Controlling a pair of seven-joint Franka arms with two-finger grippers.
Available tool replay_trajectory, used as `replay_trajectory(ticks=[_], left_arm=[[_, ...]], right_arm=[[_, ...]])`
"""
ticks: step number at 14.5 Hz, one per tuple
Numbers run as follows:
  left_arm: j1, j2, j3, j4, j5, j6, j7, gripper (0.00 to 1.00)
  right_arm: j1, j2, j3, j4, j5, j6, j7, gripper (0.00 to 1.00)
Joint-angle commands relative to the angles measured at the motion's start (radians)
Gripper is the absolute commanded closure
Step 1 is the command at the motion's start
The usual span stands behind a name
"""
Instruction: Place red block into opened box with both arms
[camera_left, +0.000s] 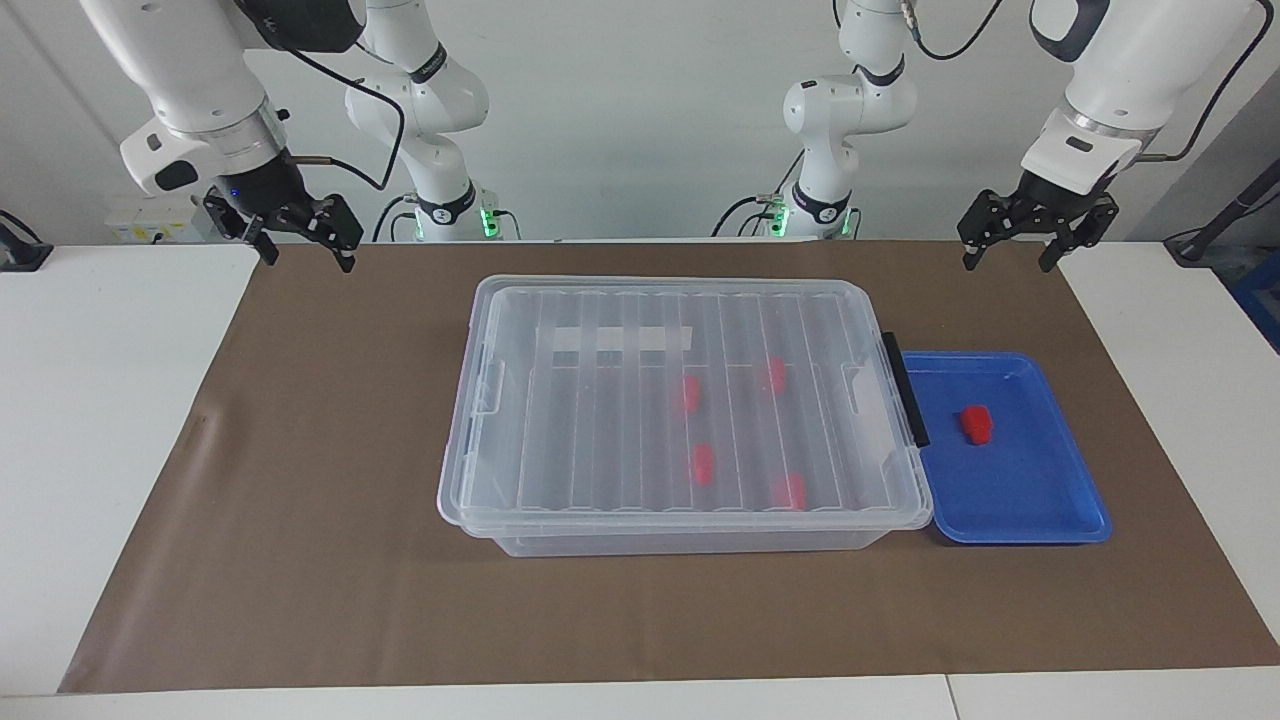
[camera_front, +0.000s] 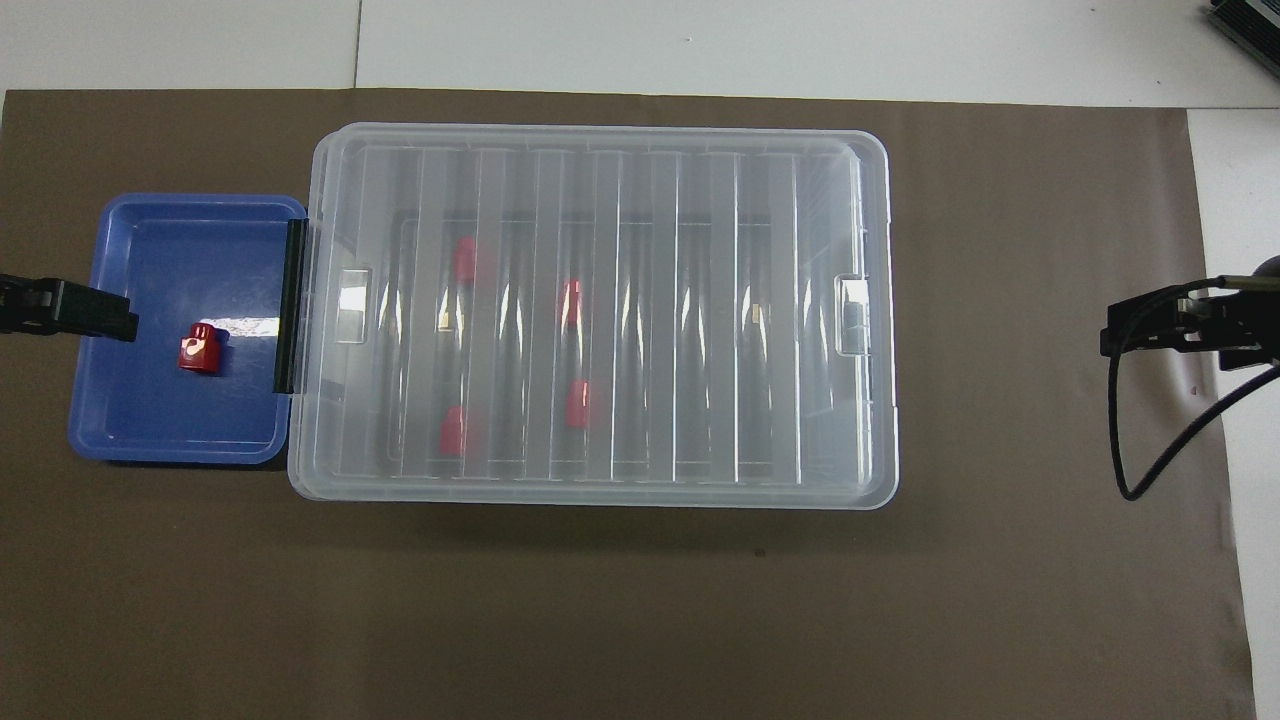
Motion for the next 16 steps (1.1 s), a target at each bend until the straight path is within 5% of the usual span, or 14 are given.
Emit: replay_trajectory(ticks=[1, 7, 16], left_arm=[[0.004, -0.014, 0.003, -0.014, -0.012, -0.005, -0.009, 0.00], [0.004, -0.016, 0.003, -0.014, -0.012, -0.011, -0.009, 0.00], [0.092, -0.065, 0.003, -0.130, -0.005, 0.085, 0.001, 0.00]], right_arm=[[-0.013, -0.027, 0.007, -0.029, 0.007, 0.001, 0.005, 0.00], [-0.011, -0.027, 0.009, -0.030, 0.008, 0.003, 0.003, 0.00], [0.030, -0.008, 0.016, -0.159, 0.011, 0.269, -0.003, 0.00]])
